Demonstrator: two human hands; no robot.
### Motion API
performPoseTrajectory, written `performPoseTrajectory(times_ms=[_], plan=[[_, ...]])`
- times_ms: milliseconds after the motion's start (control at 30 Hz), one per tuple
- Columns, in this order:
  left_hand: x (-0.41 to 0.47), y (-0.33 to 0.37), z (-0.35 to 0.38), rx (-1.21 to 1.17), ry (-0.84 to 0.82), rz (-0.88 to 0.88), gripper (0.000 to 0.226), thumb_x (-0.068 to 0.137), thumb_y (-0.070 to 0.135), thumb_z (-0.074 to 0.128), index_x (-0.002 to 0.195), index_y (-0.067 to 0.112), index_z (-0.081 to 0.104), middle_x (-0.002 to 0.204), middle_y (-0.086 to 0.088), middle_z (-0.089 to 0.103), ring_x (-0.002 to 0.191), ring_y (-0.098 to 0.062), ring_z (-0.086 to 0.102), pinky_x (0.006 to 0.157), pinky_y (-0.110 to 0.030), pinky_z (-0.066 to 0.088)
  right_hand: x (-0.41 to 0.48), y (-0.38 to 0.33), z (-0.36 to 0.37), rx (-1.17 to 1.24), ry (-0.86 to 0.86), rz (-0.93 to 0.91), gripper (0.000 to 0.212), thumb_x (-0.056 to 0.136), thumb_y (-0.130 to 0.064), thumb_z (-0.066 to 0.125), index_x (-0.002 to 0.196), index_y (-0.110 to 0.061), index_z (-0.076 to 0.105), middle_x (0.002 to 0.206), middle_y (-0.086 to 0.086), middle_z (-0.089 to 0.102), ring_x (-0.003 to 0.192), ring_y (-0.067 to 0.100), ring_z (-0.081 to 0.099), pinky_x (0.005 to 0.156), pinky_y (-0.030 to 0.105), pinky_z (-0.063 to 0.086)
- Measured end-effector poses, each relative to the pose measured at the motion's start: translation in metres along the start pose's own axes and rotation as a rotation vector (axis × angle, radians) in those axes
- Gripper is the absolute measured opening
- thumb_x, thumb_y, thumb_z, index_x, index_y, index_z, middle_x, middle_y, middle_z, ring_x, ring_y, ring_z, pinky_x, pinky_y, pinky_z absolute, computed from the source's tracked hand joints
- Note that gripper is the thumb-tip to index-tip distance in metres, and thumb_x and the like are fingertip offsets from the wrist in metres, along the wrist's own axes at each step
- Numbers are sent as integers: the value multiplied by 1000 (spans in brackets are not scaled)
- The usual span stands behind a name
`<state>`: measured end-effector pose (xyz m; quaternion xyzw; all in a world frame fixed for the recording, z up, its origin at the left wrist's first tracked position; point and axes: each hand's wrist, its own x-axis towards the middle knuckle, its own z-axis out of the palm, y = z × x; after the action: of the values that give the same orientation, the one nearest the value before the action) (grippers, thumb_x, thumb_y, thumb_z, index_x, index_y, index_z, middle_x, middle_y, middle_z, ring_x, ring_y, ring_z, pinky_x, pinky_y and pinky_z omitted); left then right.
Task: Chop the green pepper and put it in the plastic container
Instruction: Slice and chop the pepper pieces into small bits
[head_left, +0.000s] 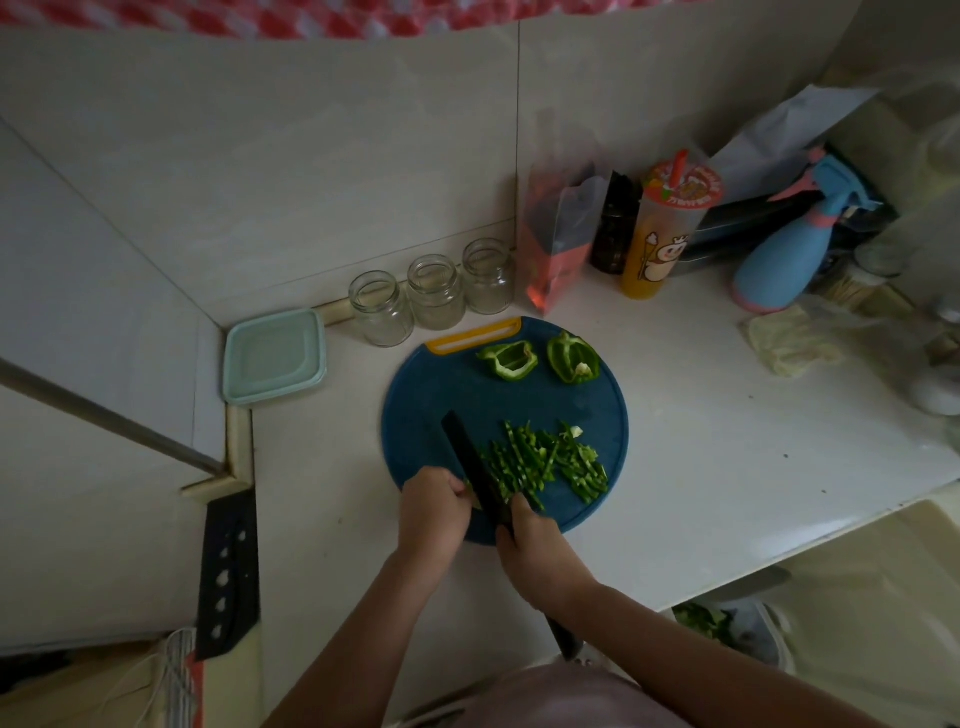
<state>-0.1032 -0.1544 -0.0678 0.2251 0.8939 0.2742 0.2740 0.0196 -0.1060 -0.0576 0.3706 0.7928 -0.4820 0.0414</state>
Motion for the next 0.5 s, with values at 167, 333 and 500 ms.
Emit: performPoseTrajectory(times_ms=[167,333,500], plan=[[0,3,0,61,-5,0,16,82,7,62,66,11,63,72,-5,67,69,-19,63,60,-28,48,5,-5,3,-25,-18,31,9,98,-9,34,105,-8,40,87,10,56,71,18,49,61,26,35],[0,5,-1,60,-2,5,13,81,7,61,70,4,67,75,-8,69,71,-21,63,64,-29,47,14,-7,6,-52,-36,73,20,97,-8,33,115,-5,41,95,14,60,73,20,52,63,29,38],[-3,7,-6,45,-5,-2,14,82,8,60,72,5,70,75,-8,70,70,-20,65,64,-28,48,26,-18,12,-57,-15,101,15,95,-10,40,110,-8,40,98,15,62,87,30,62,65,37,45]])
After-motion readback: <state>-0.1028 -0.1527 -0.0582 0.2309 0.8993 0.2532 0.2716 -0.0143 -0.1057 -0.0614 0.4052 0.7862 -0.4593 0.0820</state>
